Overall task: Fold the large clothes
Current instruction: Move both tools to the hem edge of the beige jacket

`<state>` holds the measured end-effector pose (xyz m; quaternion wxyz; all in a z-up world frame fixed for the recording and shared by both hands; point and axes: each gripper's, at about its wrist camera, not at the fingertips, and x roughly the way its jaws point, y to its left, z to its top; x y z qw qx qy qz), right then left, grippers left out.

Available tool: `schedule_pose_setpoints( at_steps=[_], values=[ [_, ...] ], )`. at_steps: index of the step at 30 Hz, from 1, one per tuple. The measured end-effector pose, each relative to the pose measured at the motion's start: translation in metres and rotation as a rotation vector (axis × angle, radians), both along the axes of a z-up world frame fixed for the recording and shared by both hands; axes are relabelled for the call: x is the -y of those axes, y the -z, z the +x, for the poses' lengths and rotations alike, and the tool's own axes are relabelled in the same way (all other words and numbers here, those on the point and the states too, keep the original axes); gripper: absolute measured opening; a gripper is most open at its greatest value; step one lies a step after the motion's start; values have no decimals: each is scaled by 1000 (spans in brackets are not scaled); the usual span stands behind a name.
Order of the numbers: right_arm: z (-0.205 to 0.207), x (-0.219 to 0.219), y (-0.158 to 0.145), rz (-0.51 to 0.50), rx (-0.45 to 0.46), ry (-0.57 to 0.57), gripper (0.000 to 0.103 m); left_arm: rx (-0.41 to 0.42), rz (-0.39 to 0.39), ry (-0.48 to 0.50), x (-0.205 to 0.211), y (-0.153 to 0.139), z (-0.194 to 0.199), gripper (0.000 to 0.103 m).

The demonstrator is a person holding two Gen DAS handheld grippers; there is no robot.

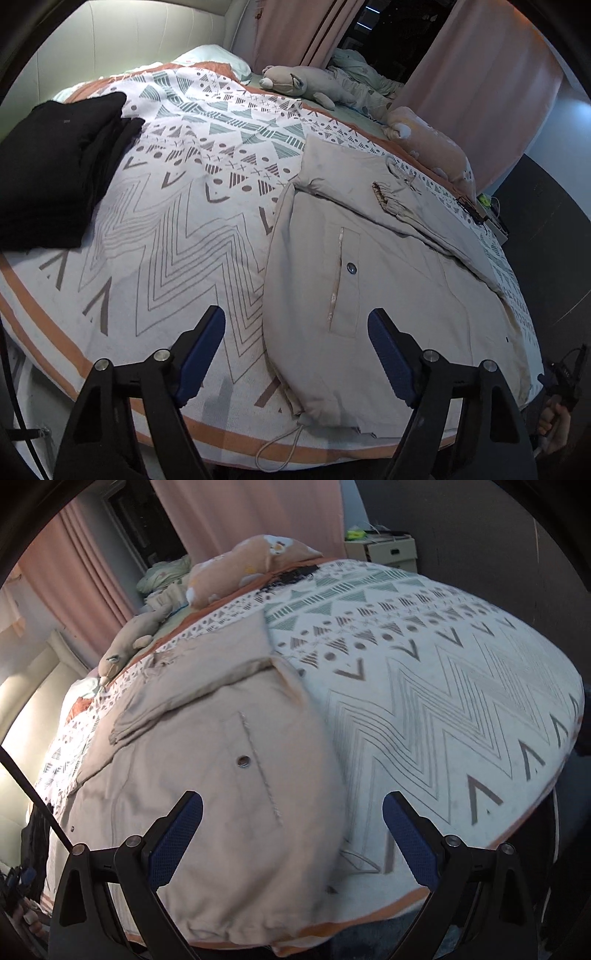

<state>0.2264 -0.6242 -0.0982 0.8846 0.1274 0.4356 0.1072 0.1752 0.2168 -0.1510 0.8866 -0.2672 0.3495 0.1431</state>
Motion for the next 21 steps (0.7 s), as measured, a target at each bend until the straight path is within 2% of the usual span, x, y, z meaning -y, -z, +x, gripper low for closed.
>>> schedule_pose_setpoints(
  at_steps=[2, 5, 10, 13, 17, 19, 21],
  values=[
    [-2, 10, 7, 47, -23, -2, 93, -8, -43, 2, -3, 10, 1, 71],
    [-2, 21, 18, 117, -70, 2, 85, -11, -117, -5, -10, 26, 1, 69],
    [8, 35, 38, 222, -134, 4, 83, -13, -210, 1, -16, 44, 6, 68],
    [14, 40, 48, 278, -176, 3, 82, -10, -280, 6, -21, 54, 13, 57],
    [21, 45, 51, 345, -191, -3, 82, -15, -372, 20, -20, 70, 23, 57],
    [23, 48, 54, 391, -199, -12, 82, -8, -394, 27, -17, 72, 26, 57],
    [25, 47, 56, 429, -205, -37, 78, -7, -412, 30, -14, 73, 28, 57]
  ],
)
